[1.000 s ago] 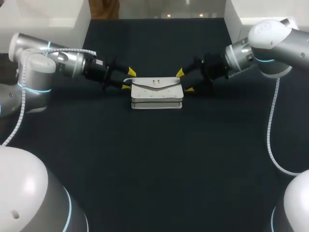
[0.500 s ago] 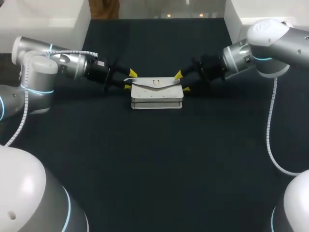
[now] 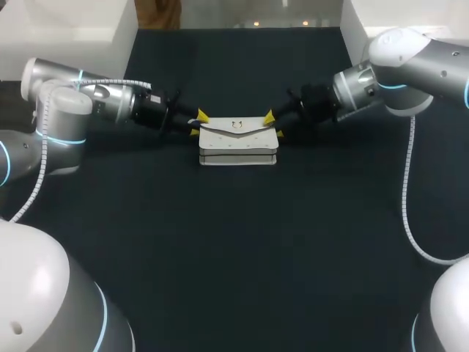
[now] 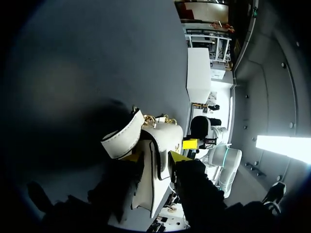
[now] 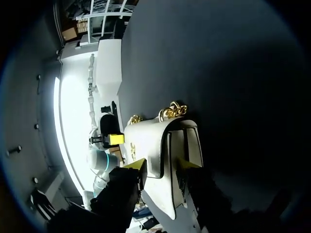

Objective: Pick up the bag, open it, inspect its contents, close it, and place it on the opposite side

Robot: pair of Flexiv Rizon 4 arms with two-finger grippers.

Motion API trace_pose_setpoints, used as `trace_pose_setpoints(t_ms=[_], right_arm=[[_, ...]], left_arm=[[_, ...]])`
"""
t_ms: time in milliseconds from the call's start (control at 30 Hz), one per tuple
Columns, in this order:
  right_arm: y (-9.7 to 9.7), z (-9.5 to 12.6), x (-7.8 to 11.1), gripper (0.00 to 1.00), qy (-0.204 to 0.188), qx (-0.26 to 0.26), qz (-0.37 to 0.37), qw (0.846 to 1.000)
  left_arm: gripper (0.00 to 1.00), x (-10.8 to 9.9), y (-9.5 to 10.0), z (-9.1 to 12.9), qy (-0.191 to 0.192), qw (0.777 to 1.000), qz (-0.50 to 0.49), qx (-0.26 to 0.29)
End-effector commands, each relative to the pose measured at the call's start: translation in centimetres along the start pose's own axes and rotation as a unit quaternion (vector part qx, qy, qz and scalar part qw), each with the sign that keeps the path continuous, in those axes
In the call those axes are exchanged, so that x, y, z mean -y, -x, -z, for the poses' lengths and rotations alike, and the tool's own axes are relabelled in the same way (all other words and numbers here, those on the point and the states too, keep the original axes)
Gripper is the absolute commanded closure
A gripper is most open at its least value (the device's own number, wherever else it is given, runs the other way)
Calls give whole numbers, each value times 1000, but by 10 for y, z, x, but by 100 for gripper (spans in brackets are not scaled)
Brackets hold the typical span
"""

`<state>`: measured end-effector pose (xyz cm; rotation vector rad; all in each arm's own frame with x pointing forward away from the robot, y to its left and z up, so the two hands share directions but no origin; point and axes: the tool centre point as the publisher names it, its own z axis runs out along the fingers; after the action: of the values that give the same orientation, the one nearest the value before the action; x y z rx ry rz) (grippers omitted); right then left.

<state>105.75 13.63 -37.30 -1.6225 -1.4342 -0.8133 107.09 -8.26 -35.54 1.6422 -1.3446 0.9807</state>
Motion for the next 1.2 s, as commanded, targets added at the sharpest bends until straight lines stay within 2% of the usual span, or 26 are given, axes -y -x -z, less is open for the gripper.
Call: trace_pose_setpoints(t_ms=[33, 67, 100, 367, 400, 433, 467, 567, 667, 867, 1033, 1067, 1100, 1133, 1200], right_arm=[[3, 0, -2, 98, -2, -3, -1, 1000], [3, 0, -1, 100, -2, -4, -1, 1000], [4, 0, -1, 100, -1, -4, -2, 1000], [4, 2, 1, 100, 1, -8, -1, 1000], [4, 2, 2, 100, 2, -9, 0, 1000], [4, 3, 2, 72, 2, -9, 0, 1000], [4, 3, 2, 53, 3, -10, 0, 1000], [5, 4, 2, 41, 5, -12, -1, 1000], [5, 4, 2, 47, 6, -14, -1, 1000], [6, 2, 2, 51, 5, -15, -4, 1000], [4, 2, 3, 62, 4, -17, -3, 1000], [3, 3, 3, 79, 4, -17, -2, 1000], [2, 4, 3, 100, 5, -17, 1, 1000], [1, 4, 3, 100, 5, -17, 2, 1000], [-1, 5, 4, 100, 6, -17, 5, 1000]], left_arm=[[89, 0, 2, -2, -2, 1000, 2, -2], [99, 0, 2, -2, -3, 1000, 2, -3], [100, -1, 1, -2, -3, 1000, 3, -3], [100, -5, -2, -2, -3, 1000, 4, -3], [96, -6, -2, -2, -4, 1000, 3, -3], [72, -7, -3, -1, -4, 1000, 1, -4], [63, -9, -4, -1, -6, 1000, -2, -4], [59, -10, -5, -1, -7, 1000, -5, -5], [60, -7, -2, -4, -8, 1000, -3, -2], [58, -5, 4, -6, -6, 1000, 7, -2], [72, -5, 2, -3, -9, 1000, 6, -4], [81, -6, 0, -2, -10, 1000, 2, -4], [96, -6, -2, -1, -11, 1000, -1, -5], [100, -7, -3, 0, -12, 1000, -3, -6], [100, -8, -5, 1, -12, 1000, -8, -6]])
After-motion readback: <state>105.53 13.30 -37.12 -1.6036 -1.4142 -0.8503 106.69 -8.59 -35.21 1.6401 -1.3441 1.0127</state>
